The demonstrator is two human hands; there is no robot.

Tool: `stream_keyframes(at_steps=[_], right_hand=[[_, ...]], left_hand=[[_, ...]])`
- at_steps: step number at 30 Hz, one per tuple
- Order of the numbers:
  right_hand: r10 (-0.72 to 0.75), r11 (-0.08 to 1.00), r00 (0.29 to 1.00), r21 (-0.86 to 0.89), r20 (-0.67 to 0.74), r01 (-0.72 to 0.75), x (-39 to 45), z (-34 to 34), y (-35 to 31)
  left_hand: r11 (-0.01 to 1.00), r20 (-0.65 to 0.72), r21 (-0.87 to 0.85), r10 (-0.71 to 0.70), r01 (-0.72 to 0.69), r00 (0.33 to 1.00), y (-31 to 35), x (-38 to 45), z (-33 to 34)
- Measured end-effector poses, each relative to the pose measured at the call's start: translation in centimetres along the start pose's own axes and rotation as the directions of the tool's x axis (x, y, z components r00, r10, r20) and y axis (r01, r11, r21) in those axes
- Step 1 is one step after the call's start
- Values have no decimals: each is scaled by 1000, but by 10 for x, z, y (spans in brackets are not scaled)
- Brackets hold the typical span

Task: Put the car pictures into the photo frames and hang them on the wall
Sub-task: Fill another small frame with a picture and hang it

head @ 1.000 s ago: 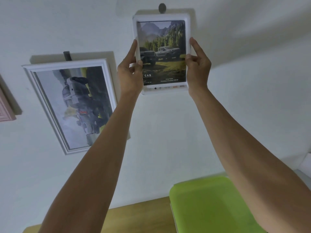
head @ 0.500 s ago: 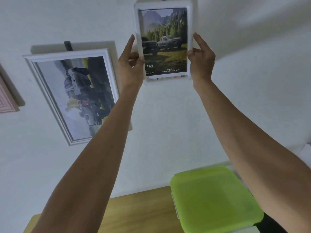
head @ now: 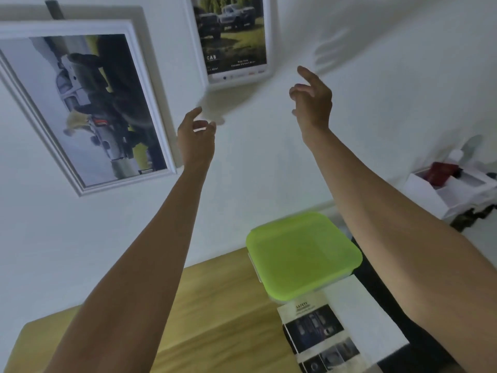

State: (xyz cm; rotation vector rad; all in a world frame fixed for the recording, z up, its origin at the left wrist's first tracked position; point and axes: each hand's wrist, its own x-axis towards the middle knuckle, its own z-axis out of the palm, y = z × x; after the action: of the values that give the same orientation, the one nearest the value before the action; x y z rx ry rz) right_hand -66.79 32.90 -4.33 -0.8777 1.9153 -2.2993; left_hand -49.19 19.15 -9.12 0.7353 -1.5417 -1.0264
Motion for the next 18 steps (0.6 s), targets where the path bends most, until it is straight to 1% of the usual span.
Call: stream_keyframes(at_steps=[3,7,10,13,15,18], right_hand=[[46,998,999,-49,-30,-47,-31,-22,16],[122,983,990,-132,-64,-130,-68,-54,45],[175,959,982,-211,-74,-187,-88,-80,72],[229,930,970,-278,-76,-241,-101,-106,103],[259,914,963,-304,-74,-269,-106,-121,126],[307,883,950,-354,-61,-308,-107,-141,162]], left_hand=[[996,68,9,-93,93,993,-31,-38,-2],[975,158,84,-215,204,964,-73,-90,0],[942,220,157,-327,298,919,-105,-123,6],[887,278,245,-451,391,848,-132,-151,16],[859,284,279,-500,428,818,-147,-165,25],[822,247,321,-552,470,796,-168,-182,42]])
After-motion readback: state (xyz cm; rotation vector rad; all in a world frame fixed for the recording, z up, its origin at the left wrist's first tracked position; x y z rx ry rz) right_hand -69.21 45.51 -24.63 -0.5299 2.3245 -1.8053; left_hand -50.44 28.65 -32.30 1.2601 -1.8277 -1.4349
